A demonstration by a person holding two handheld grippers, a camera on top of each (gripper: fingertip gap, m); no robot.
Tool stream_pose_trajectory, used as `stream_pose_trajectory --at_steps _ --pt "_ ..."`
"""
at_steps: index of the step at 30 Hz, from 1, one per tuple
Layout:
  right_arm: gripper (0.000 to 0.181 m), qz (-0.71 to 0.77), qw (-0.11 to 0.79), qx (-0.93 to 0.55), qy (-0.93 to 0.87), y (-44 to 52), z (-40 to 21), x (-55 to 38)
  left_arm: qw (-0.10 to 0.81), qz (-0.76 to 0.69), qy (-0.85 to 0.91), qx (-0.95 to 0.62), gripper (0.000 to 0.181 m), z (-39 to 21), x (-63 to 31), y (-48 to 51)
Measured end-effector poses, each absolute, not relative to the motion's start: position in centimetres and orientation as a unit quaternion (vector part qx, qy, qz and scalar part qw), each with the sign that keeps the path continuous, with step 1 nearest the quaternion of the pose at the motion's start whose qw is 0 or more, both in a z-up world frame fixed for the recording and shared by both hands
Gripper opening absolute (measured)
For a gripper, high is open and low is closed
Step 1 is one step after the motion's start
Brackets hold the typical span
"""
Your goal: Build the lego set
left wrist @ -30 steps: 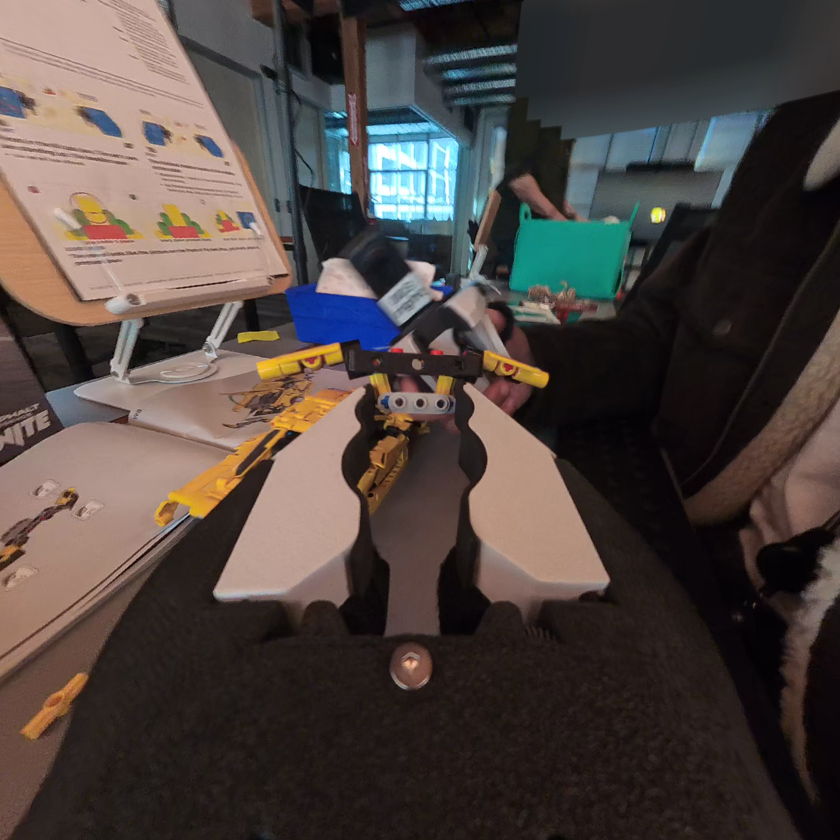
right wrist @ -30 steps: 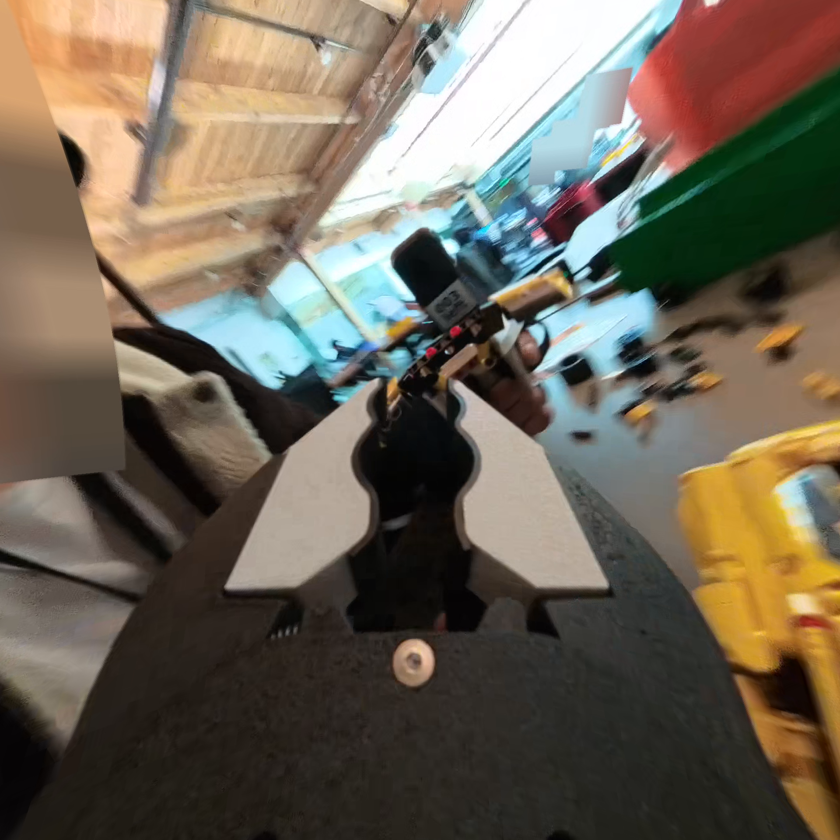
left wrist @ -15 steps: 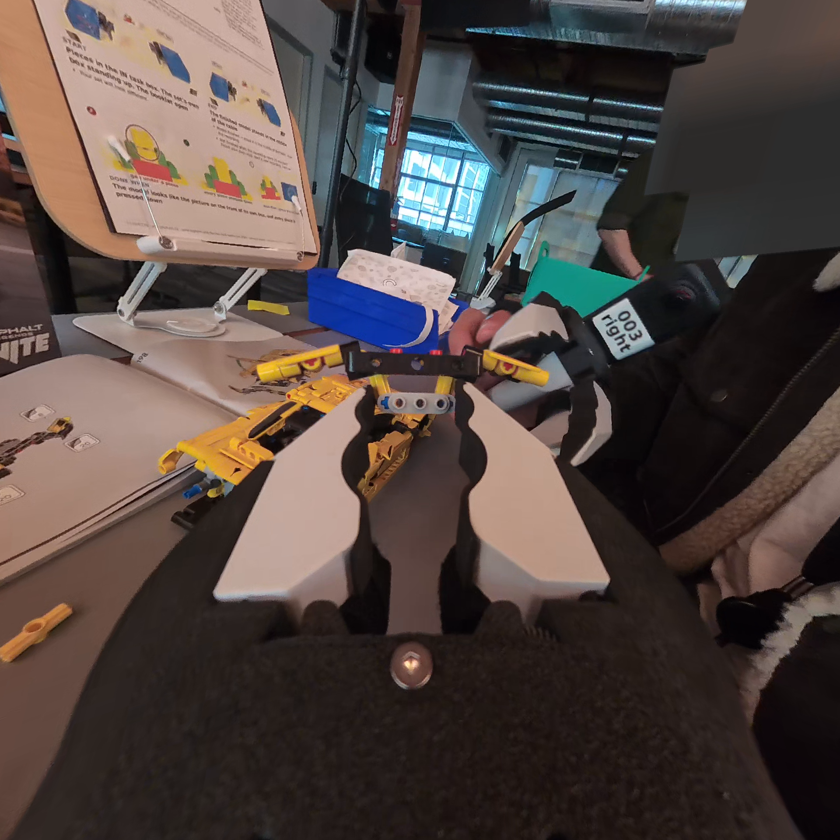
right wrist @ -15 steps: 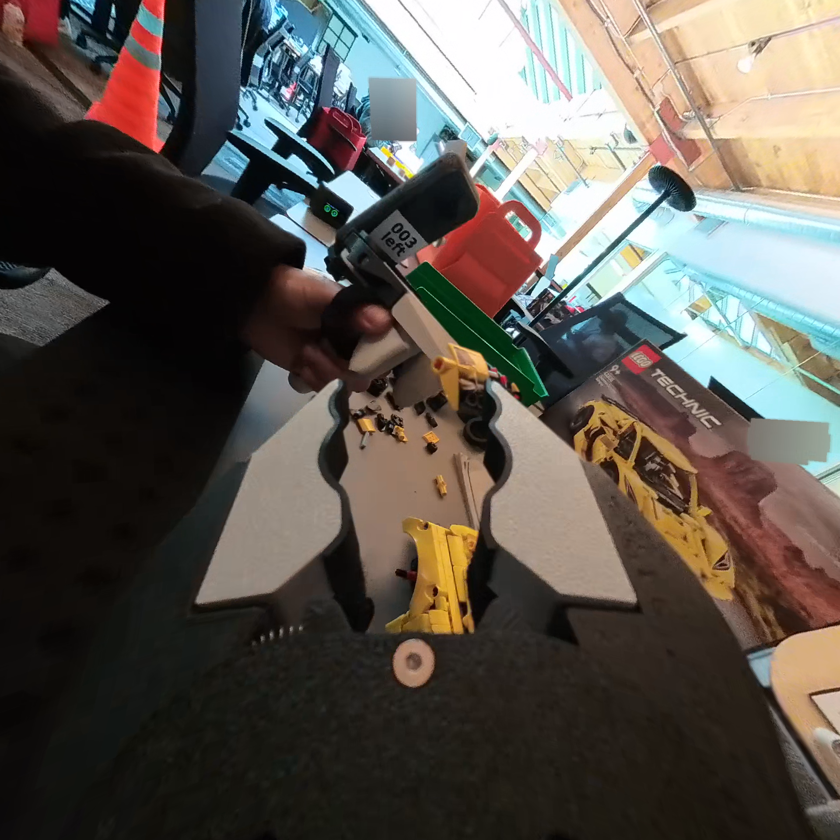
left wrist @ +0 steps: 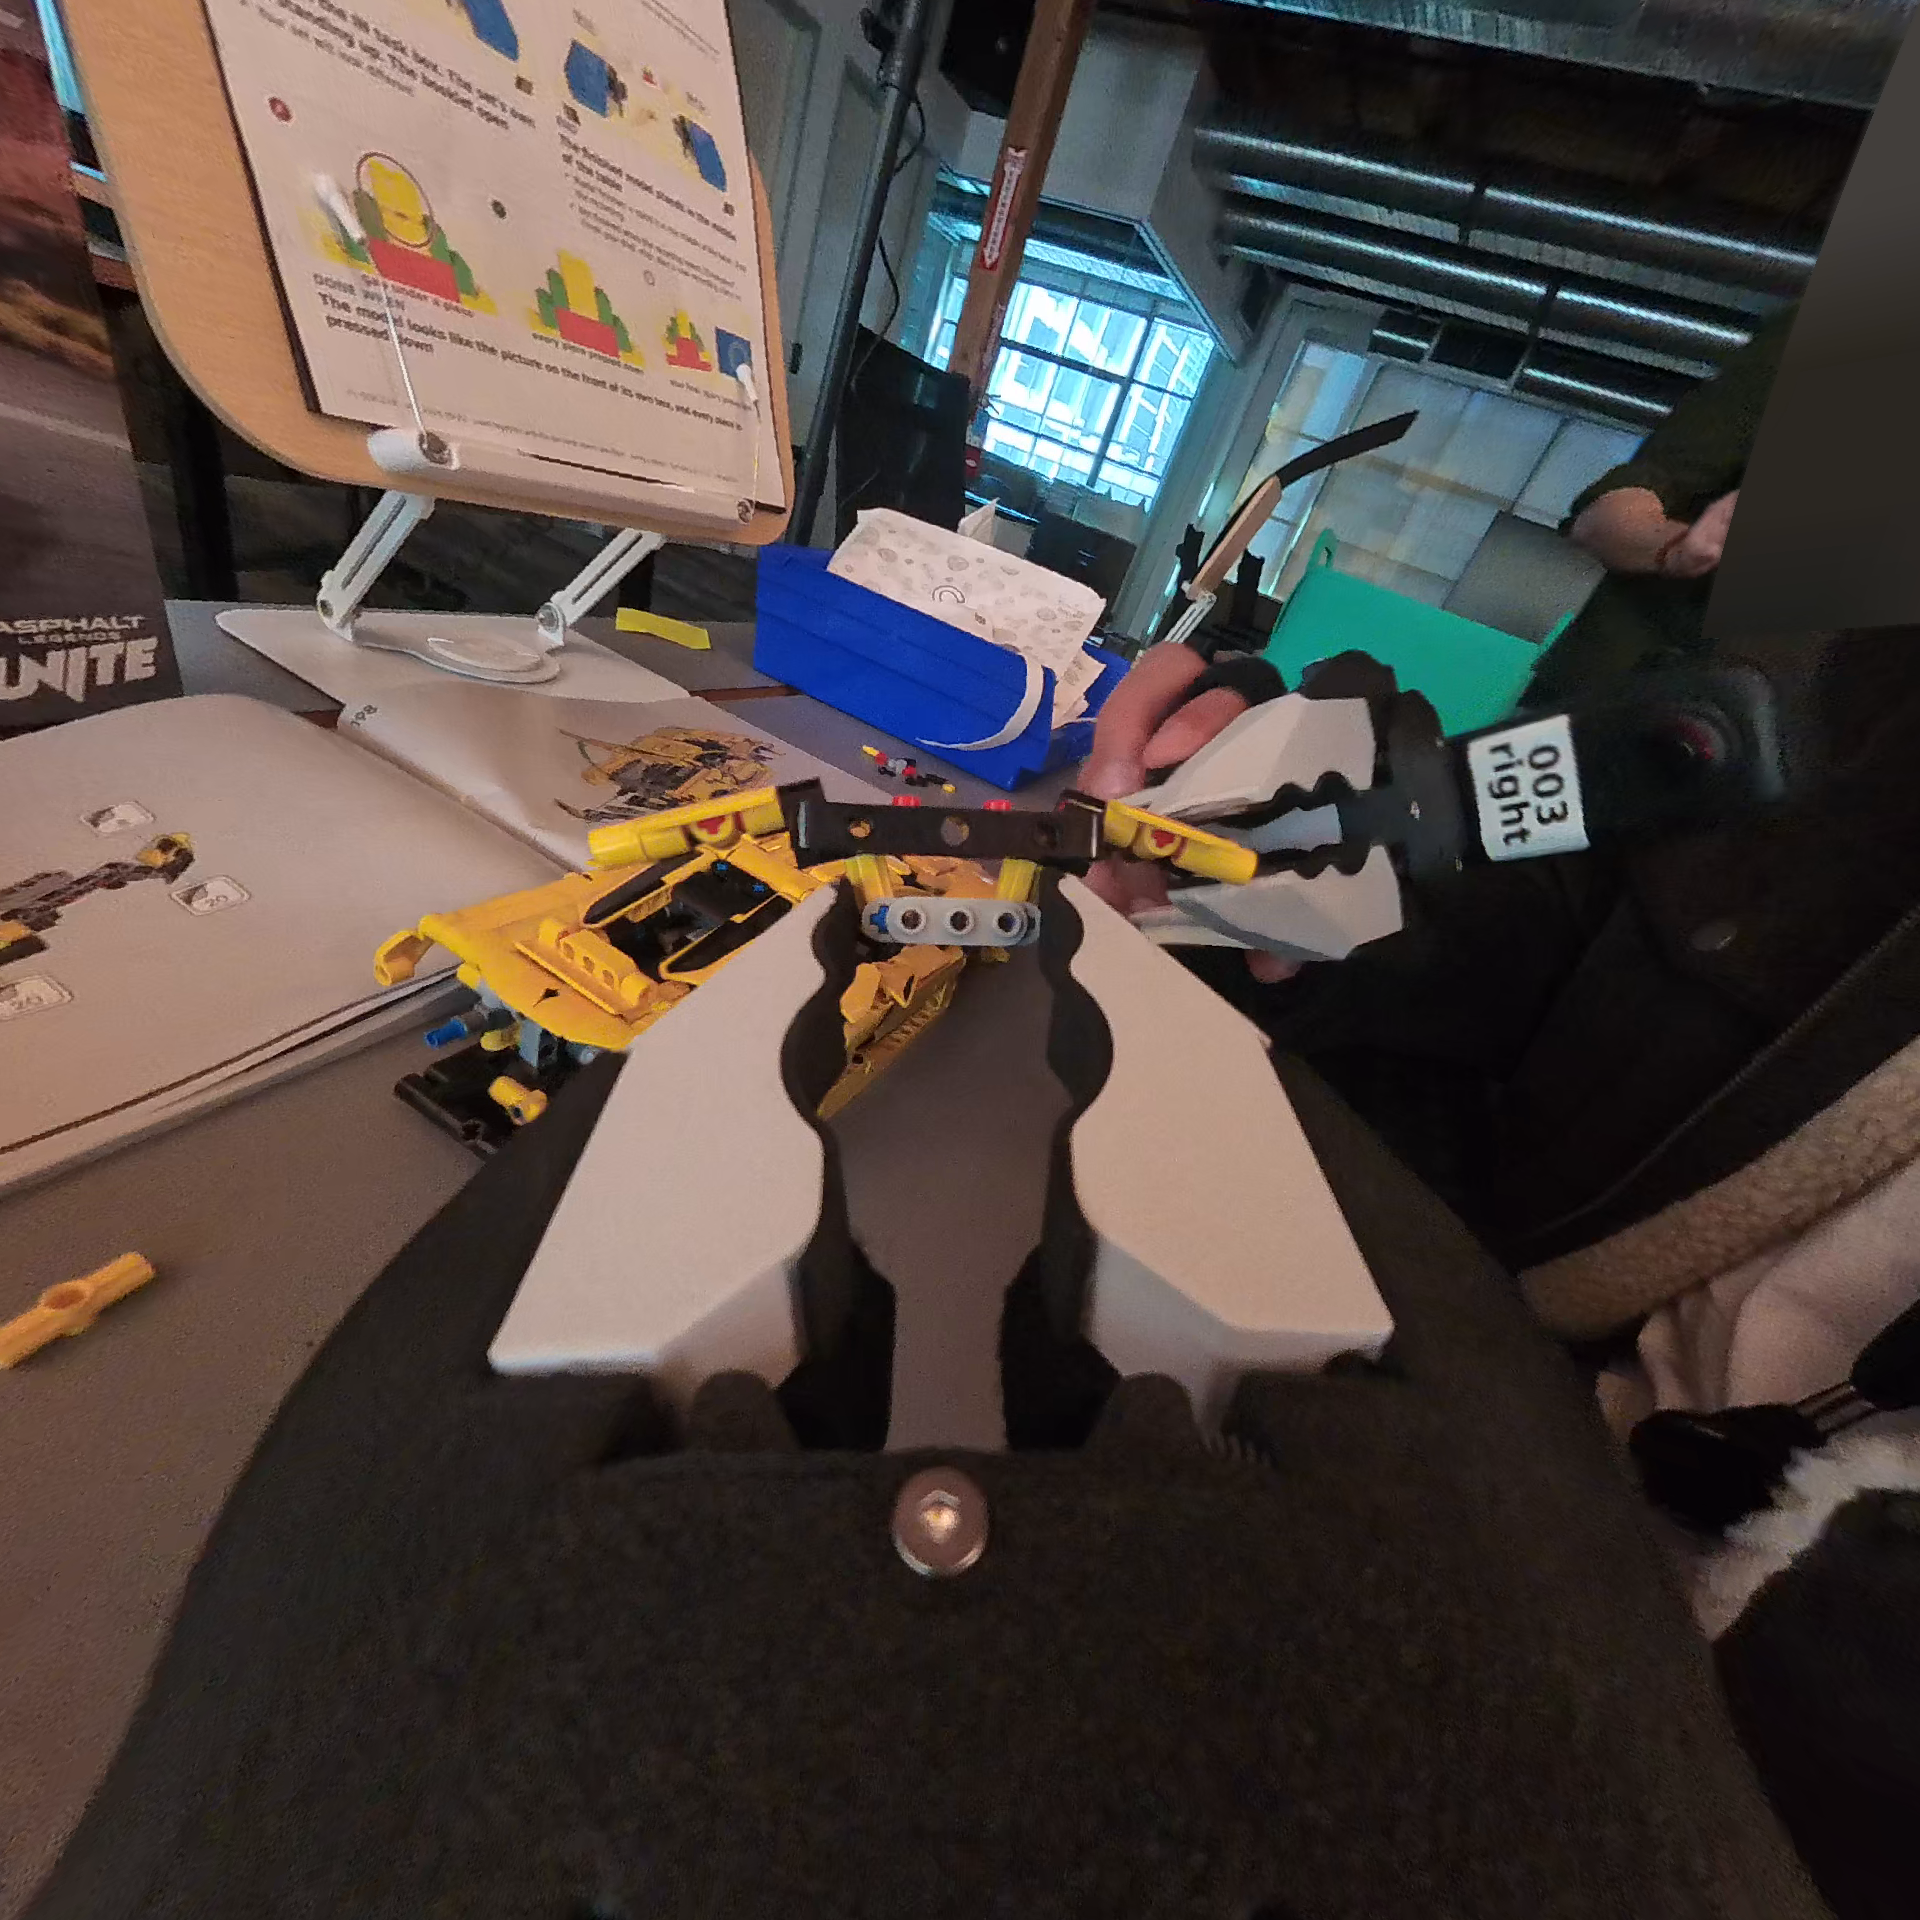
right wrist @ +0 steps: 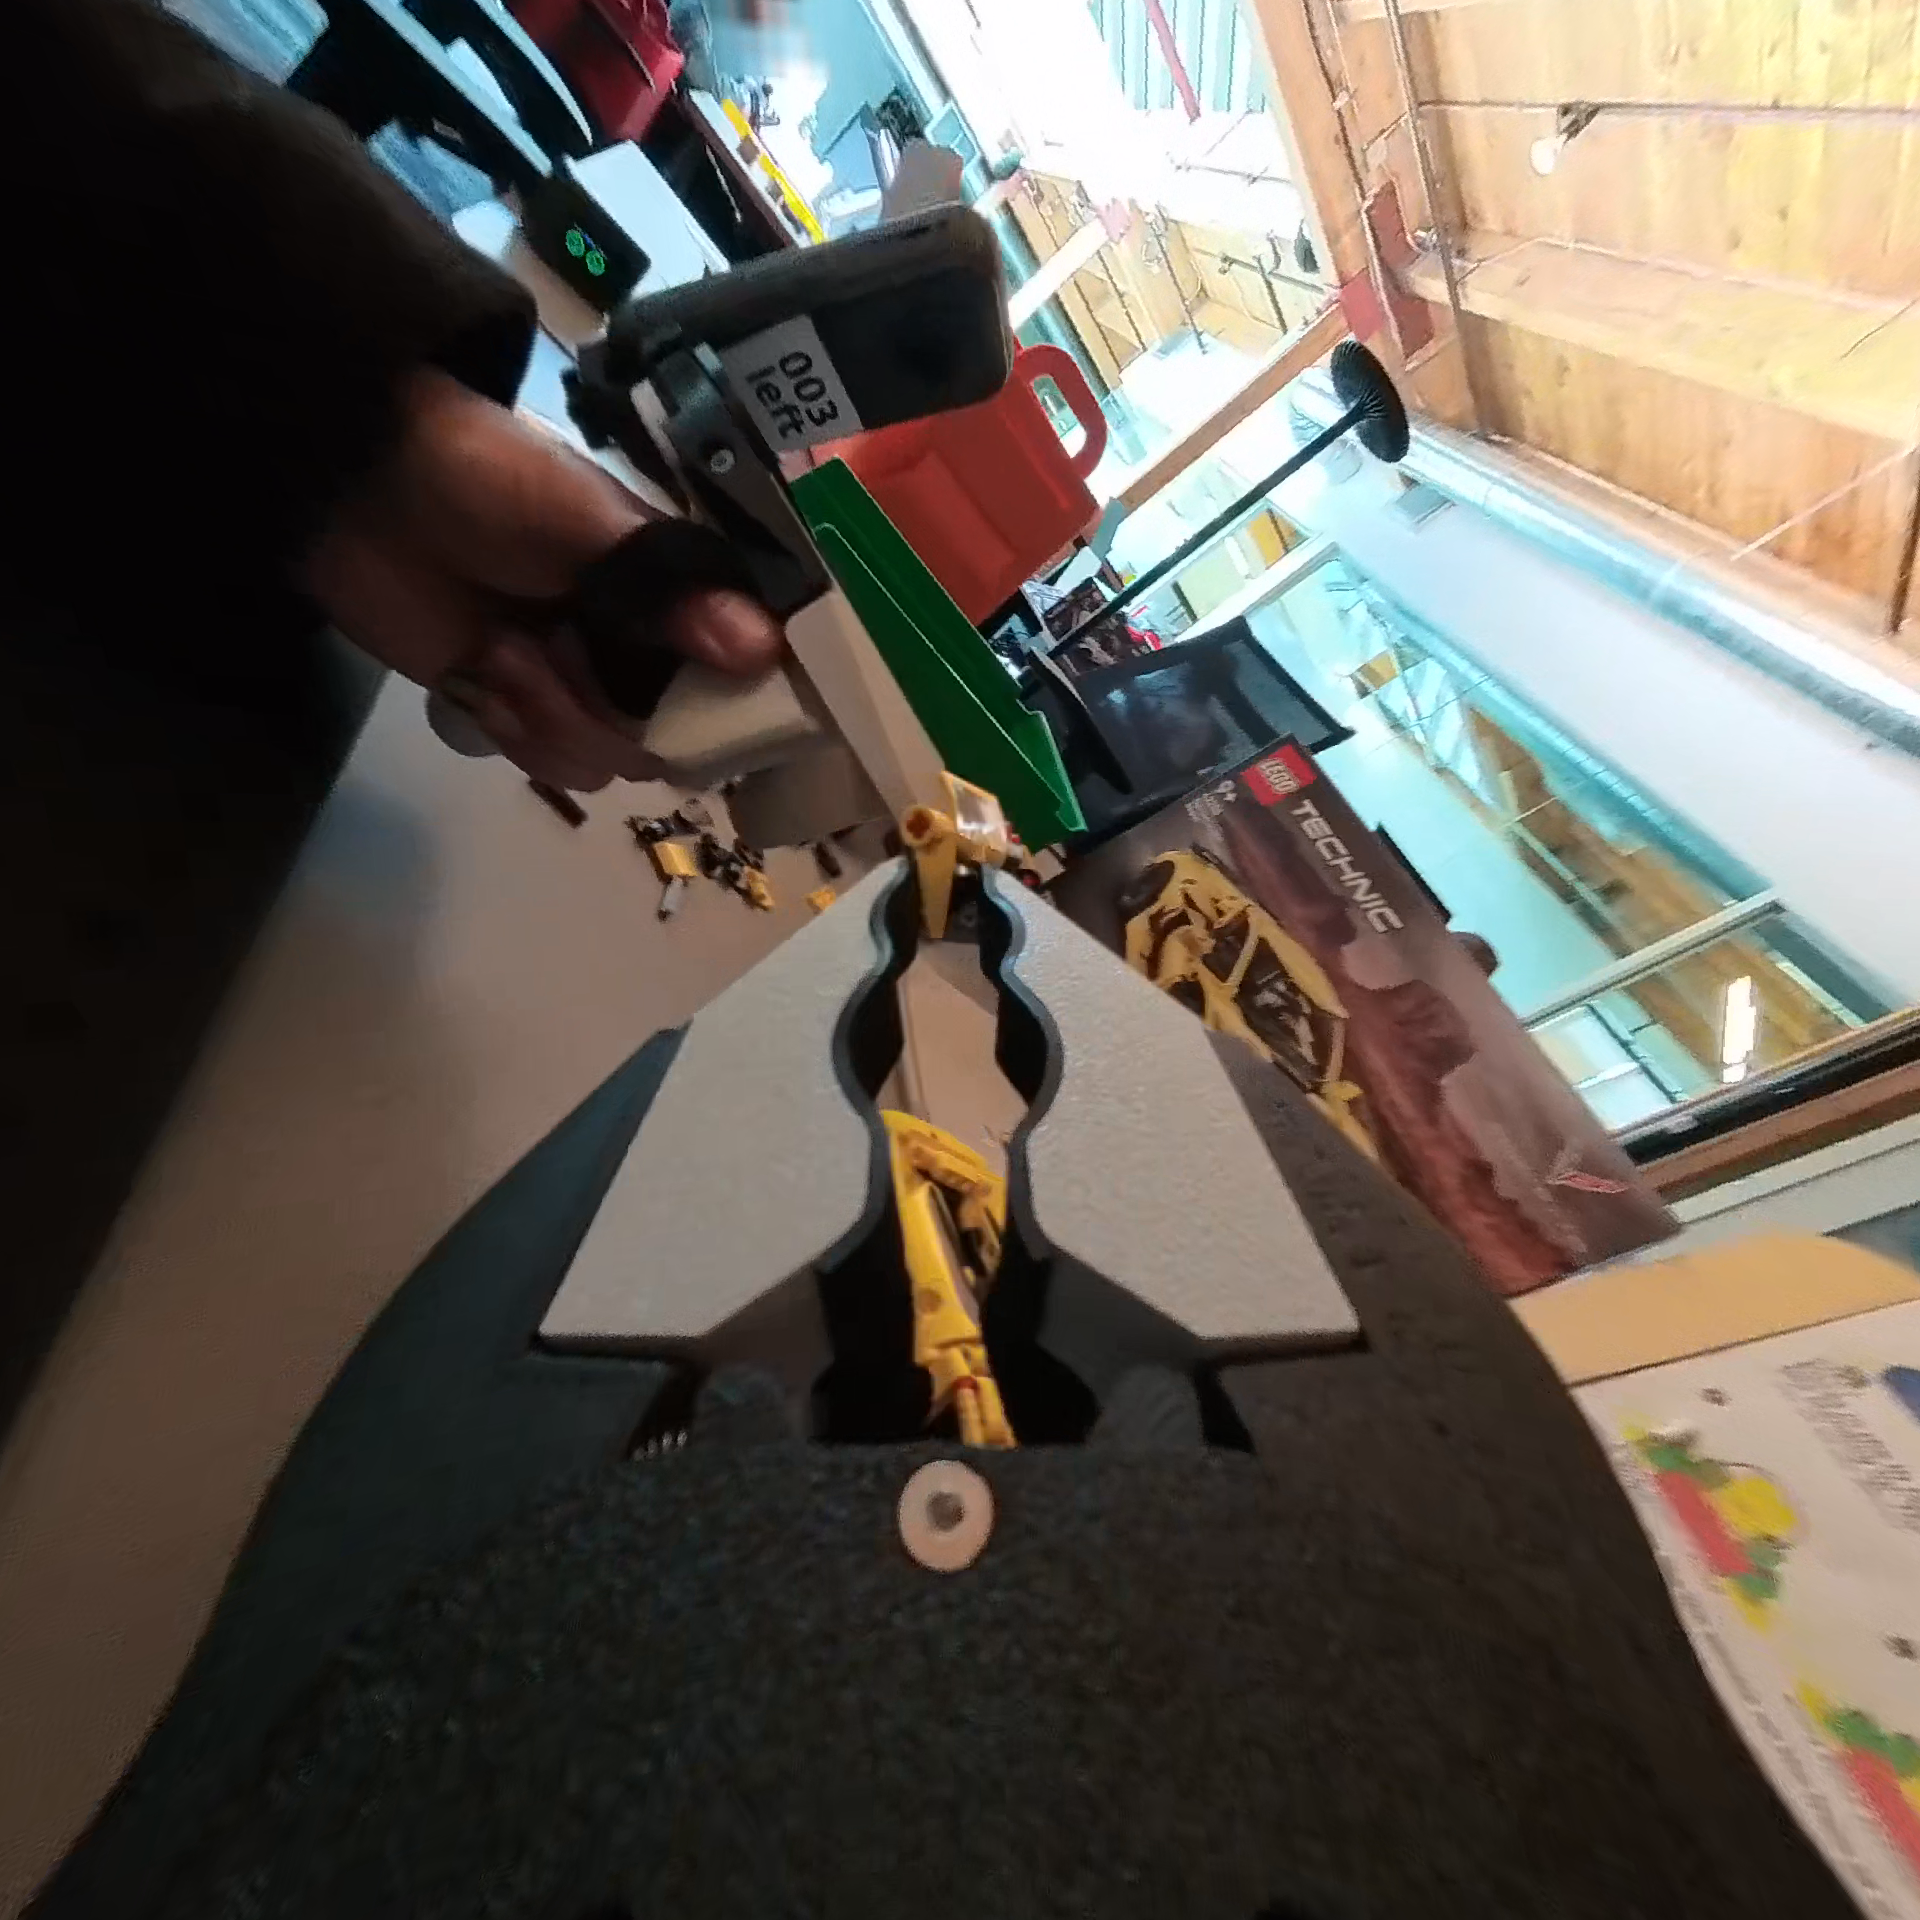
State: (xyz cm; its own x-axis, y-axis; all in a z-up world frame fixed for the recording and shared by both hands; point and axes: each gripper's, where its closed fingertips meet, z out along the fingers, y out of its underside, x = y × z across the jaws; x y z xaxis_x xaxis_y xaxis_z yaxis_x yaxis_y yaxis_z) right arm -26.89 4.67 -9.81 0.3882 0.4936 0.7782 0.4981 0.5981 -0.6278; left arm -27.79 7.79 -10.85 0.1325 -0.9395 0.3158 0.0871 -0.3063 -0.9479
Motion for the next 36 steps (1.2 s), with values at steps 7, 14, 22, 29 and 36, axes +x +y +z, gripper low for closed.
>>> stream_pose_trajectory --at_steps 7,14,22,29,36 --pt "0.007 -0.038 0.683 -0.447 -0.576 4.9 -9.6 -26.5 0.459 -0.56 0.338 -0.601 0.035 -11.1 -27.5 7.8" --pt "0.011 -0.035 0.713 -0.455 -0.533 5.0 -8.7 -26.4 0.461 -0.56 0.342 -0.597 0.035 -11.0 -27.5 7.7" --pt "0.013 -0.056 0.71 -0.46 -0.531 5.6 -8.6 -25.8 0.455 -0.566 0.335 -0.6 0.034 -11.1 -27.7 7.9" --pt "0.008 -0.081 0.695 -0.439 -0.564 5.0 -9.6 -26.6 0.445 -0.558 0.347 -0.609 0.034 -11.8 -27.3 7.7" --pt "0.005 -0.164 0.676 -0.399 -0.598 5.0 -9.9 -26.4 0.402 -0.58 0.332 -0.626 0.034 -12.7 -27.0 7.7"
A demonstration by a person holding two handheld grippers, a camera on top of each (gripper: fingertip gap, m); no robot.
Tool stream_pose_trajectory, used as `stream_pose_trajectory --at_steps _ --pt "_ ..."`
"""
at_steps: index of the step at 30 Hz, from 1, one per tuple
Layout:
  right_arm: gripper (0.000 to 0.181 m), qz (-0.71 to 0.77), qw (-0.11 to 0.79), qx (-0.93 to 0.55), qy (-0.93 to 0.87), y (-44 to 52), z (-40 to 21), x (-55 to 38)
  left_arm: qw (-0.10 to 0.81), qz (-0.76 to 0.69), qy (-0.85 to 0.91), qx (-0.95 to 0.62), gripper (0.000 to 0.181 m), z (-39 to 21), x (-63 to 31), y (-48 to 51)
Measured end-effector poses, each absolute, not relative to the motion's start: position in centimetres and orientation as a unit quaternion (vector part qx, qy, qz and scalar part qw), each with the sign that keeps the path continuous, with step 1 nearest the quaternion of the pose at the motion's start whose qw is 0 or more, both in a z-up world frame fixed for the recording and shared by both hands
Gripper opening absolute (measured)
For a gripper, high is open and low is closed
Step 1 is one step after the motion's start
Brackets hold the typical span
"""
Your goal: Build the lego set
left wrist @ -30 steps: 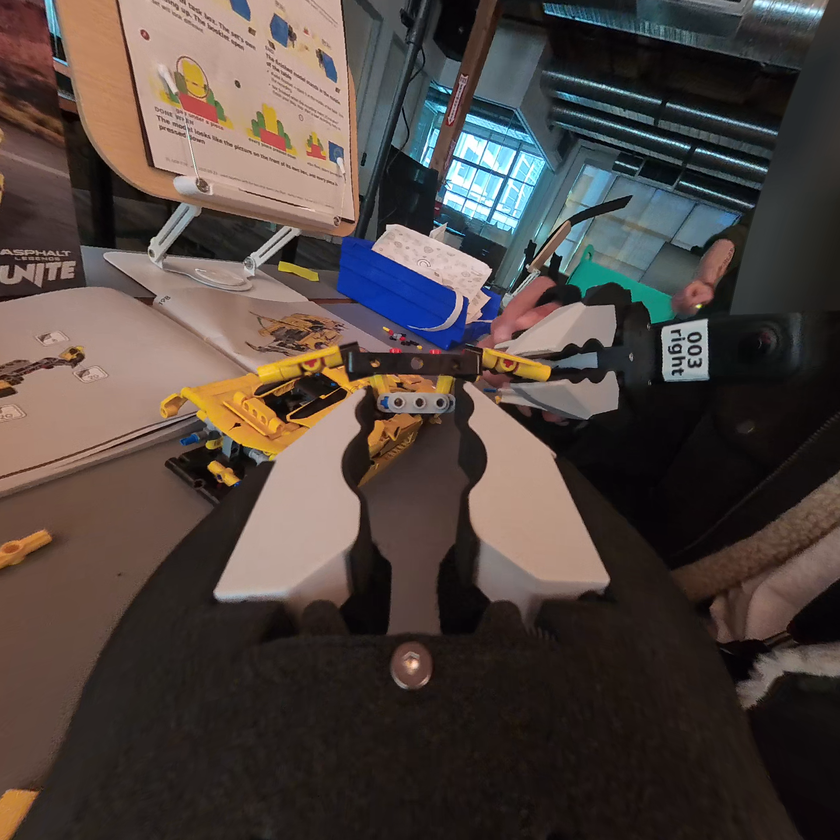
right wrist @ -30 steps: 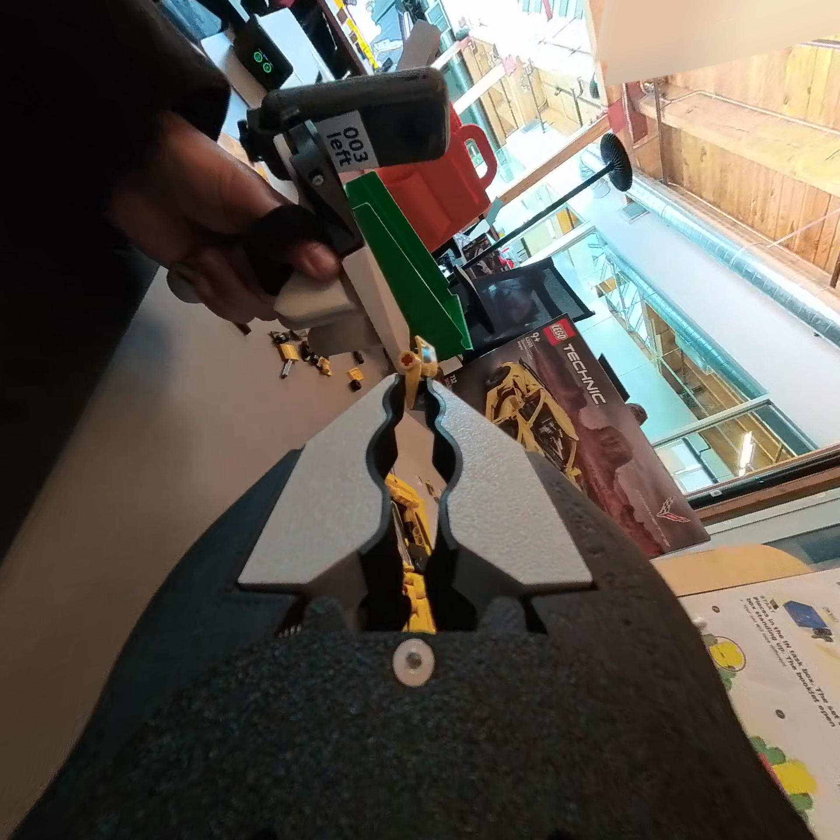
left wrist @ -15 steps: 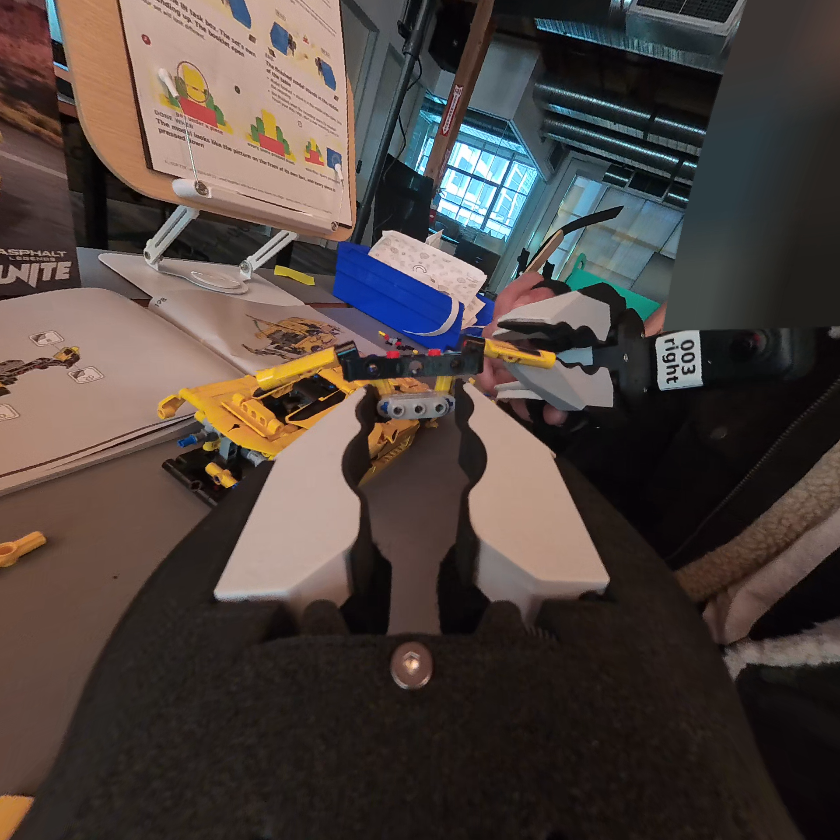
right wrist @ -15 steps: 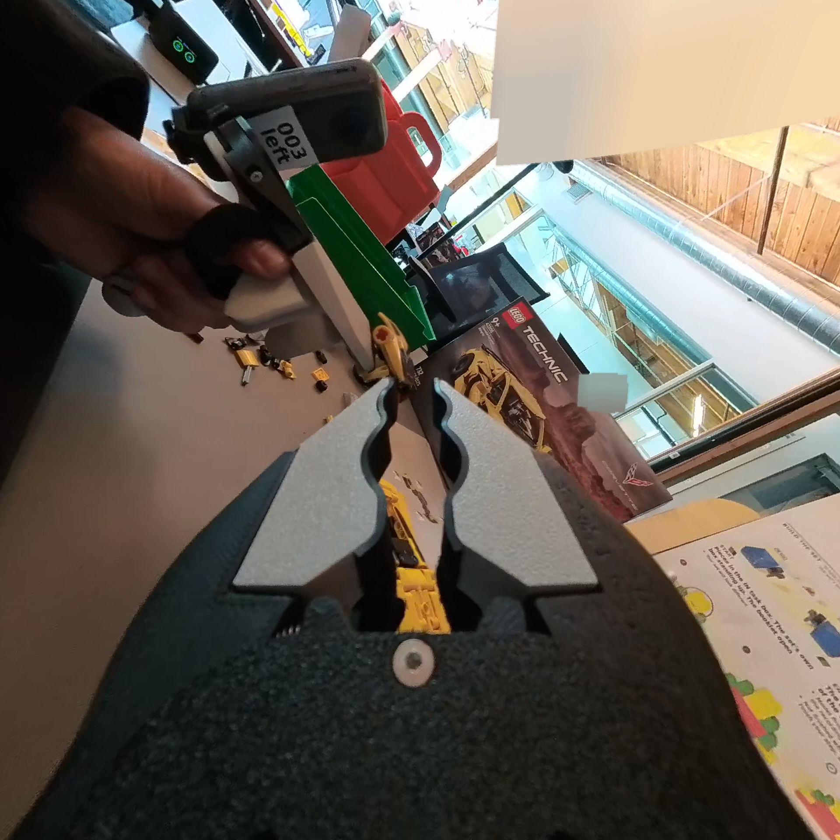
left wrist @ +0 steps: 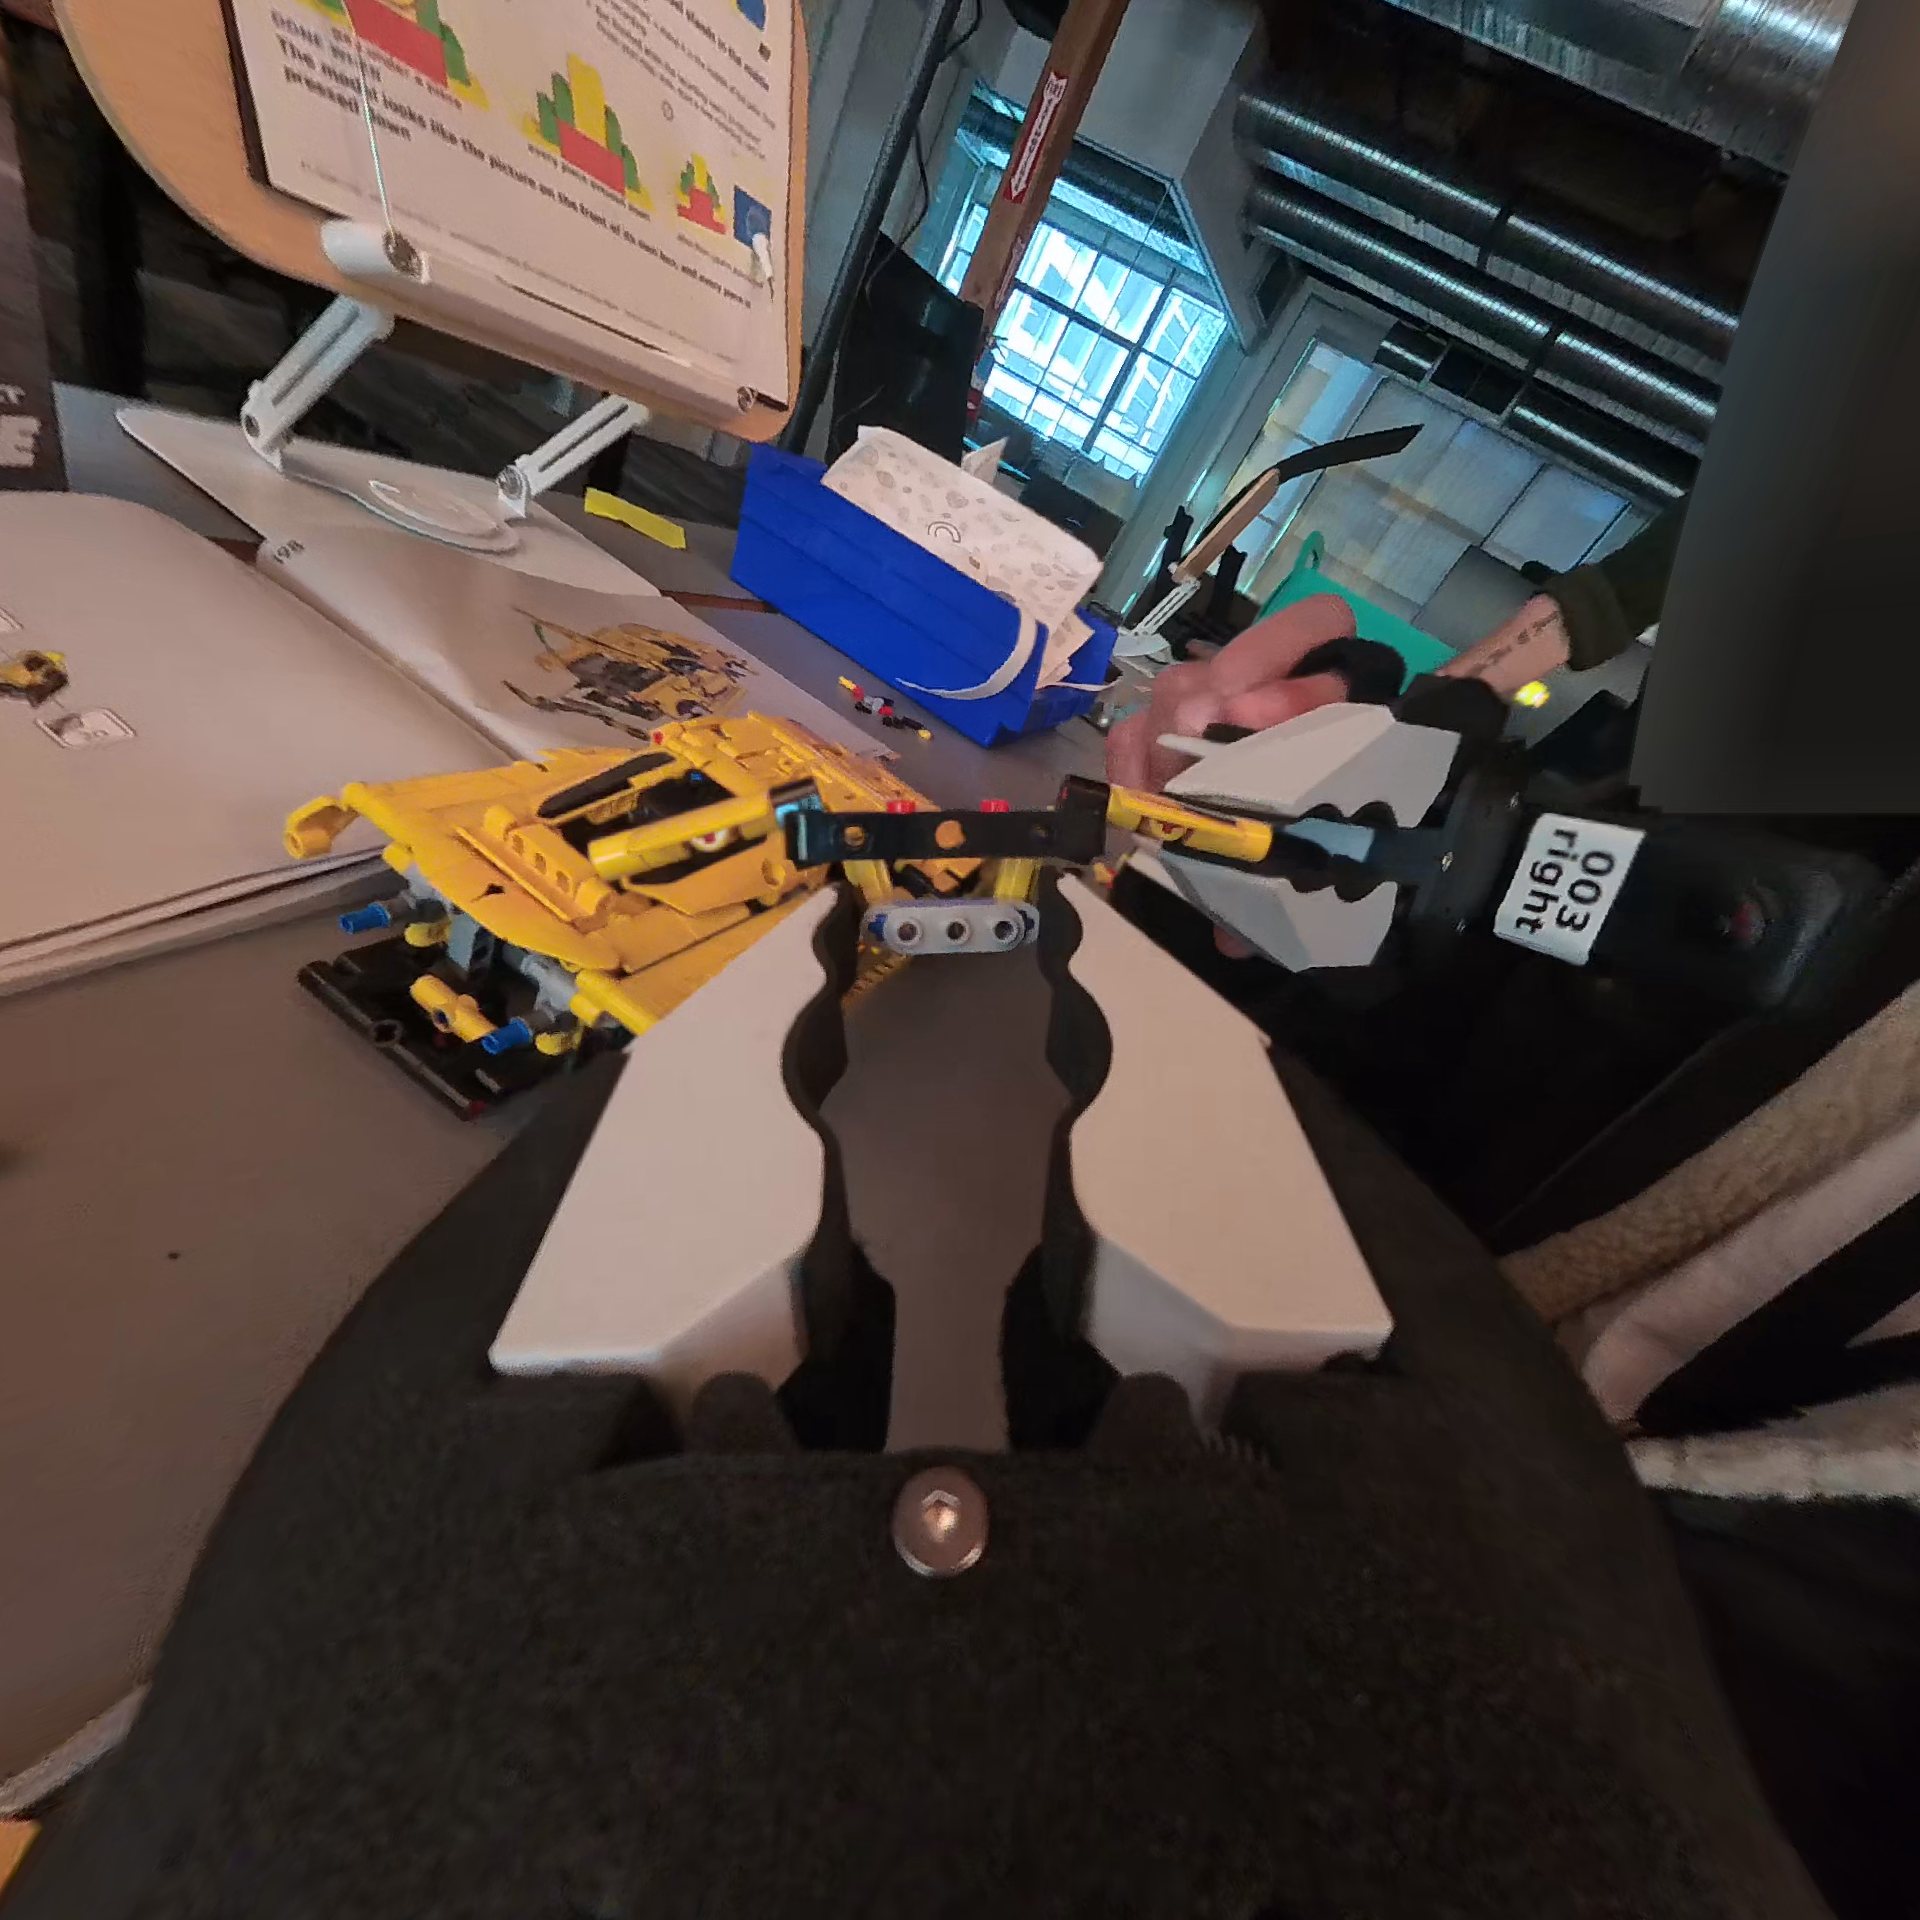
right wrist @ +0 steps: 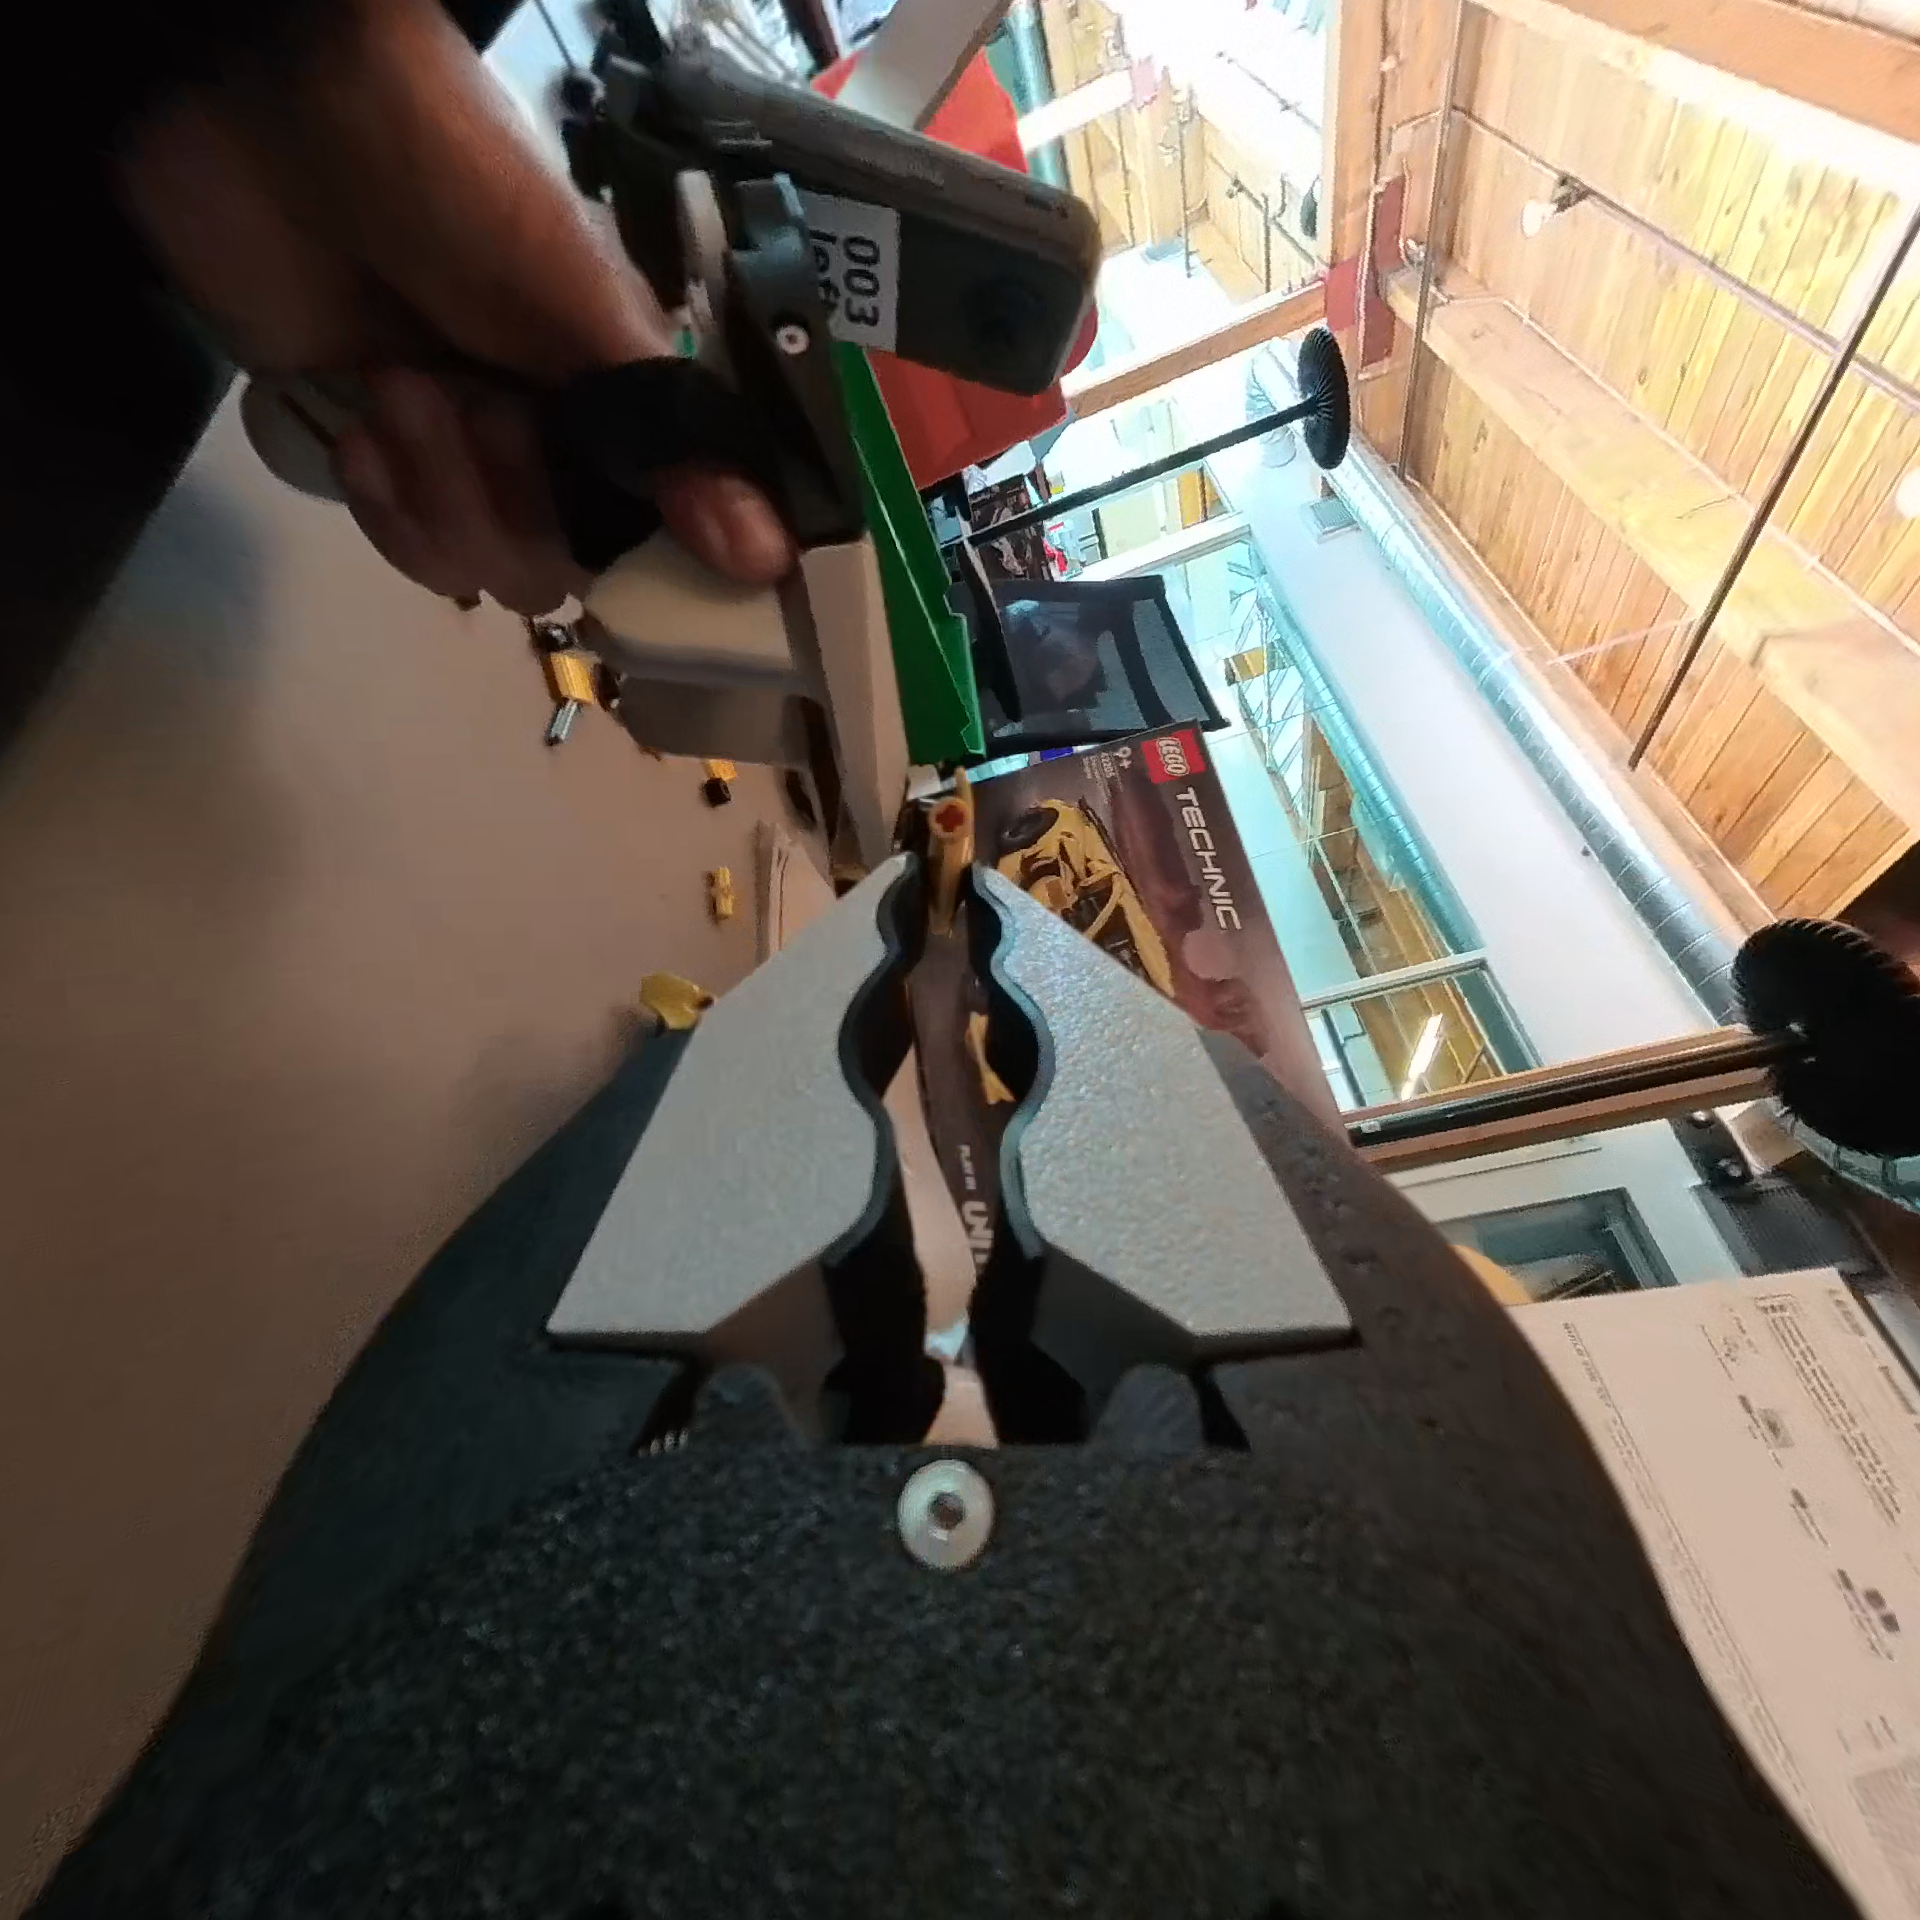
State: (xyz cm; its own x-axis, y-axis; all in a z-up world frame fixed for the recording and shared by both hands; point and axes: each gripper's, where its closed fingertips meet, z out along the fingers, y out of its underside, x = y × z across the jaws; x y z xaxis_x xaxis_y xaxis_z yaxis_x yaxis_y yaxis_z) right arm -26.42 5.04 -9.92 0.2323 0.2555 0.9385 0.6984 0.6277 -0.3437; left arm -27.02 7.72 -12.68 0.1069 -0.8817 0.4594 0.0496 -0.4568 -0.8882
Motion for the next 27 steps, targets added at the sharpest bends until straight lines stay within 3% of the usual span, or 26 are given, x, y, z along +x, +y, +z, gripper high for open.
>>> stream_pose_trajectory --at_steps 23,27 --pt "0.005 -0.159 0.653 -0.381 -0.636 3.8 -11.0 -25.6 0.368 -0.574 0.353 -0.641 0.034 -14.0 -26.5 7.3" --pt "0.008 -0.045 0.677 -0.452 -0.58 3.5 -9.8 -25.5 0.385 -0.595 0.345 -0.616 0.034 -12.6 -26.9 7.2"
